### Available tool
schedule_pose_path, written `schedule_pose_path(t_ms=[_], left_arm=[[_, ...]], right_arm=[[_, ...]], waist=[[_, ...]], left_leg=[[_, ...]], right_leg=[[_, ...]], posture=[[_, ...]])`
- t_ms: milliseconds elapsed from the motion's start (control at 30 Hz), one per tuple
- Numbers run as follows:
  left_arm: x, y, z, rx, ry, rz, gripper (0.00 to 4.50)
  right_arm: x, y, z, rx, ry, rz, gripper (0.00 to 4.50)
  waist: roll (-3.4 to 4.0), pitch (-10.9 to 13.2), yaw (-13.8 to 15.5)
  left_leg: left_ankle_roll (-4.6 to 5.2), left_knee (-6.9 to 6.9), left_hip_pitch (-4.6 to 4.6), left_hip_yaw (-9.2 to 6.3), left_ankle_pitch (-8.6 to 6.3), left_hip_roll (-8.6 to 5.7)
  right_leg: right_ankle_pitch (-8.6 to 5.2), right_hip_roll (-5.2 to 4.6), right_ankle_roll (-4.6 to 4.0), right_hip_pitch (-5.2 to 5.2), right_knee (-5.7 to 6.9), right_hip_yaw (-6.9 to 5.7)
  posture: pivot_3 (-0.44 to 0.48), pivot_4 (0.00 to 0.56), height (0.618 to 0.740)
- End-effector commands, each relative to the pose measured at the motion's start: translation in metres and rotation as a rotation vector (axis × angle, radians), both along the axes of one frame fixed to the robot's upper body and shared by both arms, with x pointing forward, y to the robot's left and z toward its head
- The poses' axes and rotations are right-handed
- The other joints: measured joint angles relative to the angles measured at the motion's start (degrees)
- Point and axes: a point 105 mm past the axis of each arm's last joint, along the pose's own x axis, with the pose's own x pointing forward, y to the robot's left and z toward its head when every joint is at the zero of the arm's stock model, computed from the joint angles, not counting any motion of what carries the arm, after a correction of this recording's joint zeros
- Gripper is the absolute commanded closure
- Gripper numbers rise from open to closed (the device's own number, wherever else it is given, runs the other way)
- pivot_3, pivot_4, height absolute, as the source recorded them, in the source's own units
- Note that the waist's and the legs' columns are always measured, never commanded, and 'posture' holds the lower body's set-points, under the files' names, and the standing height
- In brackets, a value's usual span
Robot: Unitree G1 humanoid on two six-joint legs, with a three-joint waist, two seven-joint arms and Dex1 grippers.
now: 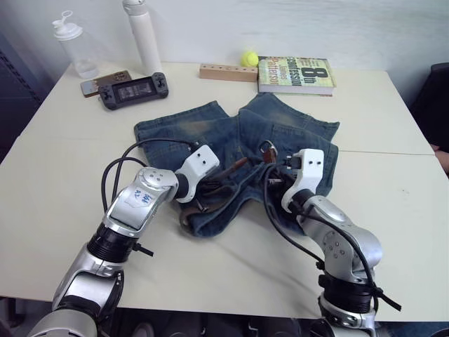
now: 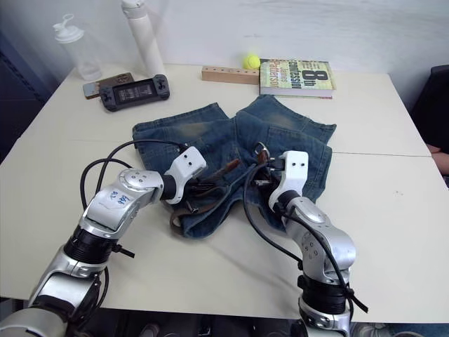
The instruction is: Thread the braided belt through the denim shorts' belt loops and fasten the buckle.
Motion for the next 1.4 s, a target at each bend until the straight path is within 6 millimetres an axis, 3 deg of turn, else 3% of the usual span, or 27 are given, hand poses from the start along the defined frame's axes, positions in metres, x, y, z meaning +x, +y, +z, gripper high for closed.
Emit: schedule_pose_path(t_ms=[33,533,700,1100,1233,1400], left_arm=[[-0.002,-0.003,0.01,-0.012,-0.04,-0.009,4.5],[0.007,-0.017,0.024,-0.022,-0.099,-0.006,4.5],[0.004,-0.019,0.02,-0.013,-0.086,-0.022,4.5],[-0.002,-0.002,0.01,0.049,-0.046,-0.038,4.5],[0.005,-0.002,0.017,0.048,-0.075,-0.031,4.5],[0.01,-0.015,0.031,0.005,-0.119,-0.051,4.5]], right_arm=[[-0.01,0.01,0.014,-0.016,-0.076,0.075,4.46],[-0.021,0.027,0.014,-0.163,-0.151,0.2,4.46],[-0.025,0.031,0.014,-0.338,-0.245,0.258,4.46],[-0.026,0.029,0.027,-0.415,-0.389,0.223,4.46],[-0.034,0.035,0.017,-0.568,-0.448,0.33,4.46],[-0.033,0.031,0.001,-0.761,-0.476,0.438,4.46]], waist=[[0.0,0.0,-0.2],[-0.01,0.0,-0.8],[-0.01,0.0,-0.8],[-0.01,0.0,-0.9],[-0.01,0.0,-0.8],[-0.02,0.0,-0.6]], left_leg=[[-0.01,0.0,0.0,0.0,0.01,0.02],[-0.02,0.01,0.0,-0.01,0.01,0.04],[-0.02,0.03,-0.01,-0.01,0.01,0.03],[-0.03,0.06,-0.01,-0.02,0.01,0.05],[-0.03,0.06,-0.01,-0.02,0.01,0.05],[-0.02,0.13,-0.03,-0.02,0.01,0.04]], right_leg=[[0.0,0.02,0.0,-0.02,0.0,0.01],[0.0,0.03,0.0,-0.04,0.01,0.04],[0.0,0.02,0.0,-0.04,0.01,0.04],[0.0,0.02,0.0,-0.03,0.0,0.04],[0.0,0.03,0.0,-0.03,0.0,0.04],[0.0,0.03,0.0,-0.02,-0.01,0.03]], posture=[[0.0,0.15,0.738],[0.0,0.15,0.738],[0.0,0.15,0.738],[0.0,0.15,0.738],[0.0,0.15,0.738],[0.0,0.15,0.738]])
